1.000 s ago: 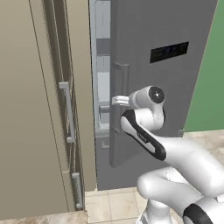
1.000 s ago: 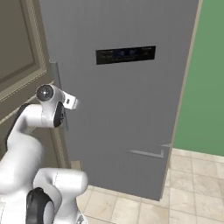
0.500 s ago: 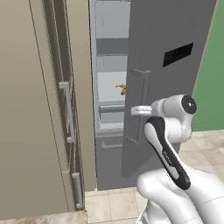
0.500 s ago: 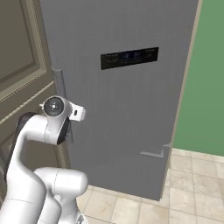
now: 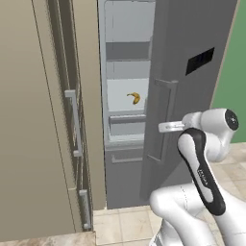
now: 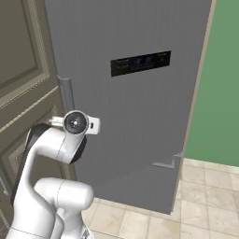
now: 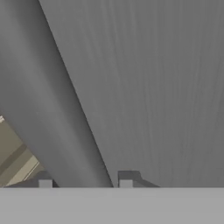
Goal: Open the fridge, remove the banana, lemon, and fish, and place them on any counter.
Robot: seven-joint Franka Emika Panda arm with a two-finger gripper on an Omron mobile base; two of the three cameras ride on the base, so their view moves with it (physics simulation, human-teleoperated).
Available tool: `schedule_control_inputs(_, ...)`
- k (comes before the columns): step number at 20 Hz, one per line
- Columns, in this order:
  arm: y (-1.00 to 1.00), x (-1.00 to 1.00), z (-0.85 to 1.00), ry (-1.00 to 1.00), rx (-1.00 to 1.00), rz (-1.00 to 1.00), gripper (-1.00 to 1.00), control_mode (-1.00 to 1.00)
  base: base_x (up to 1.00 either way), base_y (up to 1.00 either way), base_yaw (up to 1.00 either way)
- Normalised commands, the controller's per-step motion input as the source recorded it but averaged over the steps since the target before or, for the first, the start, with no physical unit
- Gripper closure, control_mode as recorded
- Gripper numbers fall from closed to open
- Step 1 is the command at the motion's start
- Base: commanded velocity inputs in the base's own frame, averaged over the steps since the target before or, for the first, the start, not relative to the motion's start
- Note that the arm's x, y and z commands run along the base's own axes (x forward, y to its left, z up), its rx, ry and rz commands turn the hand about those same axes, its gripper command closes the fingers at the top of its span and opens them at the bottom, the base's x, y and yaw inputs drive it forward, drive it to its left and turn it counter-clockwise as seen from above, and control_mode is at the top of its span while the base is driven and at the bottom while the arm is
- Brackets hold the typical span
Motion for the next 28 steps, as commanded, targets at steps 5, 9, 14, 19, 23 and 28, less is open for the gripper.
schedule_control_inputs(5, -0.15, -0.02, 0.5, 0.08, -0.01, 0.08, -1.0, -1.0, 0.0, 0.0, 0.0)
schedule_control_inputs(9, -0.09, -0.18, 0.35, 0.16, -0.04, 0.03, -1.0, -1.0, 0.0, 0.0, 0.0)
schedule_control_inputs(14, -0.33, -0.71, 0.25, 0.12, -0.07, 0.02, -1.0, -1.0, 0.0, 0.0, 0.0)
schedule_control_inputs(19, -0.5, -1.0, 0.21, 0.0, -0.05, 0.02, -1.0, -1.0, 0.0, 0.0, 0.0)
schedule_control_inputs(23, -0.41, -1.0, 0.25, 0.0, -0.03, 0.0, -1.0, -1.0, 0.0, 0.0, 0.0)
schedule_control_inputs(28, 0.32, -0.78, 0.68, 0.0, -0.12, 0.0, -1.0, -1.0, 0.0, 0.0, 0.0)
